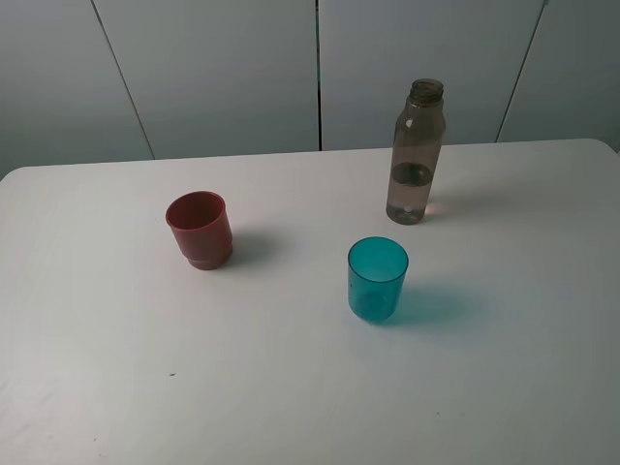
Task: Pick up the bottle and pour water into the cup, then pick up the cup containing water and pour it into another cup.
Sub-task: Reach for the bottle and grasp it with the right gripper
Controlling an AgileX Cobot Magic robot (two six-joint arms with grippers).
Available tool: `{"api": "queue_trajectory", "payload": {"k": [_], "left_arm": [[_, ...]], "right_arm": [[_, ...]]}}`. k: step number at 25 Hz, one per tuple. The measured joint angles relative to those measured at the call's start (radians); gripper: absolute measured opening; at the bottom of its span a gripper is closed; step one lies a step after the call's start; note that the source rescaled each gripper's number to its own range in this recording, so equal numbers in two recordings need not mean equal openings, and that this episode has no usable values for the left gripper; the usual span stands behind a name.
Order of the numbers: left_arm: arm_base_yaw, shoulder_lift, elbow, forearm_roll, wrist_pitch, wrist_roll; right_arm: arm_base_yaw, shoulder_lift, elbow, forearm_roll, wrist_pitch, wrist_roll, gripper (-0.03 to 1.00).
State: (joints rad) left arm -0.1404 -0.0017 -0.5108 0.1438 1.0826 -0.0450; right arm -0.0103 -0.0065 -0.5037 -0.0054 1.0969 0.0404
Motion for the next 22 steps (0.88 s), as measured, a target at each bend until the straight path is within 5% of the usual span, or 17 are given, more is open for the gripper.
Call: {"api": "queue_trajectory", "payload": {"k": [10, 16, 22], "left_arm": [[0.000, 0.000, 0.000, 0.000, 0.000, 0.000], [0.000, 0.000, 0.000, 0.000, 0.000, 0.002], [0.000, 0.000, 0.000, 0.000, 0.000, 0.002]], "right_arm": [[0.000, 0.008, 0.000, 0.033, 0.000, -0.002, 0.97], [0.000, 0.248, -0.004, 0.106, 0.000, -0.004, 0.97], [0.002, 0.563, -0.050, 0.147, -0.278, -0.004, 0.97]]}}
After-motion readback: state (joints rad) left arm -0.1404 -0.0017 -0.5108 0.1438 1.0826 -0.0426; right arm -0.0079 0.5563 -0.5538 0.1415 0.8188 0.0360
